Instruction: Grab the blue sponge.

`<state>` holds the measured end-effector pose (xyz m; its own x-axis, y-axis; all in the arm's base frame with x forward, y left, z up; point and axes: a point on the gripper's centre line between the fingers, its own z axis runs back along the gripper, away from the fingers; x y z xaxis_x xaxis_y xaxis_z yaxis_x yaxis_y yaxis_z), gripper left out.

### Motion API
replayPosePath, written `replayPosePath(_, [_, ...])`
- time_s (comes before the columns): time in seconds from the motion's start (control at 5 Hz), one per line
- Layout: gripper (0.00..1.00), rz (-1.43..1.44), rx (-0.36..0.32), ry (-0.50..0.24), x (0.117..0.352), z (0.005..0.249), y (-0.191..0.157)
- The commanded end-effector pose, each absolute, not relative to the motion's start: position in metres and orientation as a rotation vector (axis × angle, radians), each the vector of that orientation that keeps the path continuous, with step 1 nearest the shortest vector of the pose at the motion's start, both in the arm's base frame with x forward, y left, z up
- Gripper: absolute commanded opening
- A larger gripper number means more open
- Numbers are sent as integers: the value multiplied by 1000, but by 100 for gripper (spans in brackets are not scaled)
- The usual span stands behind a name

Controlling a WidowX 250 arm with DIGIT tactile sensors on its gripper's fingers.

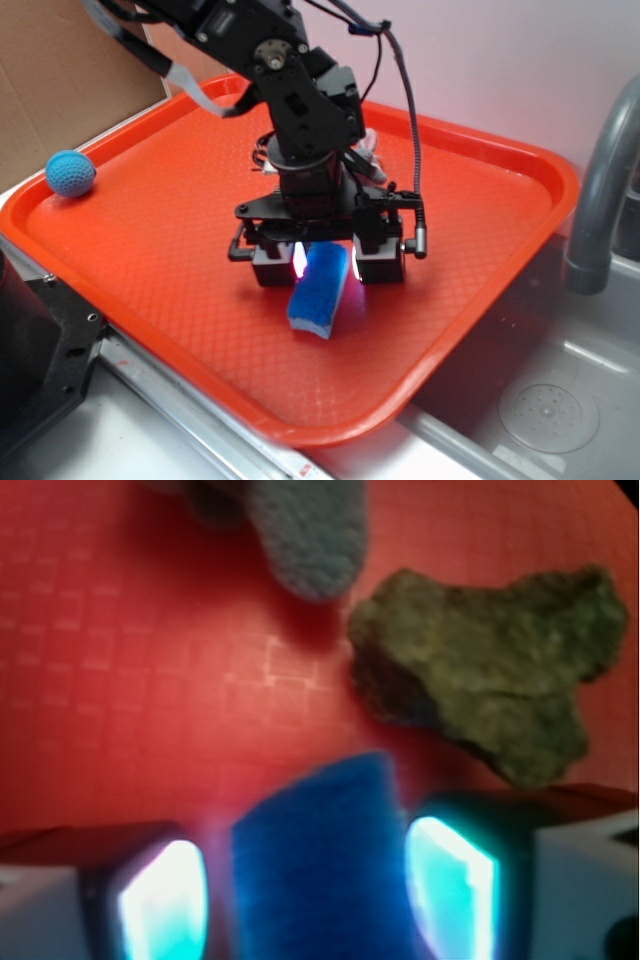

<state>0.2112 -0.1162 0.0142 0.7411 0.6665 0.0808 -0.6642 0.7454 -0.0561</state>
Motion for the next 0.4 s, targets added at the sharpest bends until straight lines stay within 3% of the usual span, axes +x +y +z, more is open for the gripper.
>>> replayPosePath(0.0, [0, 720, -19, -45, 211, 27, -106])
replayPosePath(0.2, [0, 577, -39, -22, 212, 76, -102])
